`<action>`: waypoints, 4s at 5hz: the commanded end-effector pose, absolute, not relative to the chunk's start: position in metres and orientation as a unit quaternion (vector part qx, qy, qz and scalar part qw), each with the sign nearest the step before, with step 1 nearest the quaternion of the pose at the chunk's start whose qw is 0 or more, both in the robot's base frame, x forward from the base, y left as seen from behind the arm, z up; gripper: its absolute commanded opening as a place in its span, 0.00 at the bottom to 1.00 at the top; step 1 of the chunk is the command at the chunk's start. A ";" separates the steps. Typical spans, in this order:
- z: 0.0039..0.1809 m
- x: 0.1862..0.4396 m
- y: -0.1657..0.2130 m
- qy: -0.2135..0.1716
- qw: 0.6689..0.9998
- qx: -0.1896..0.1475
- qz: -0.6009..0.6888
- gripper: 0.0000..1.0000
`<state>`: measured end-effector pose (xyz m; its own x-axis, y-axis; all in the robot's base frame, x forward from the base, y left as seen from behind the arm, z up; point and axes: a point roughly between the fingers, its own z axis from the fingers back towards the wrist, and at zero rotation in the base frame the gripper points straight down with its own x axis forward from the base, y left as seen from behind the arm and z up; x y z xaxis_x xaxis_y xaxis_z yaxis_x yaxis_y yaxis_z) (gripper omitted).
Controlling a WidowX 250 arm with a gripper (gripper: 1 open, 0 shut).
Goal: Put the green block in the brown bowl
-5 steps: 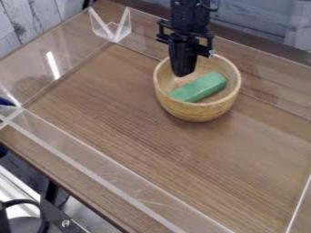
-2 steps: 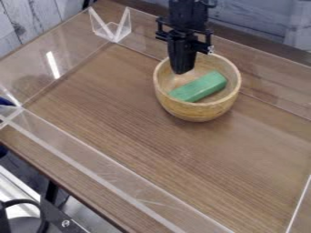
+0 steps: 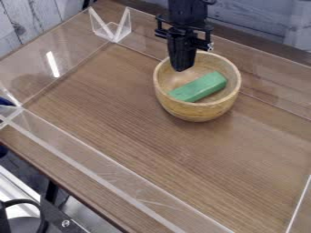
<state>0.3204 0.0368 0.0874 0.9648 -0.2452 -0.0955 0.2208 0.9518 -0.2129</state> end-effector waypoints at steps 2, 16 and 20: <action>0.123 0.333 0.045 -0.003 0.990 -0.083 -0.113 0.00; 0.123 0.323 0.101 -0.020 0.996 -0.081 -0.043 0.00; 0.115 0.310 0.147 -0.024 0.997 -0.071 0.020 0.00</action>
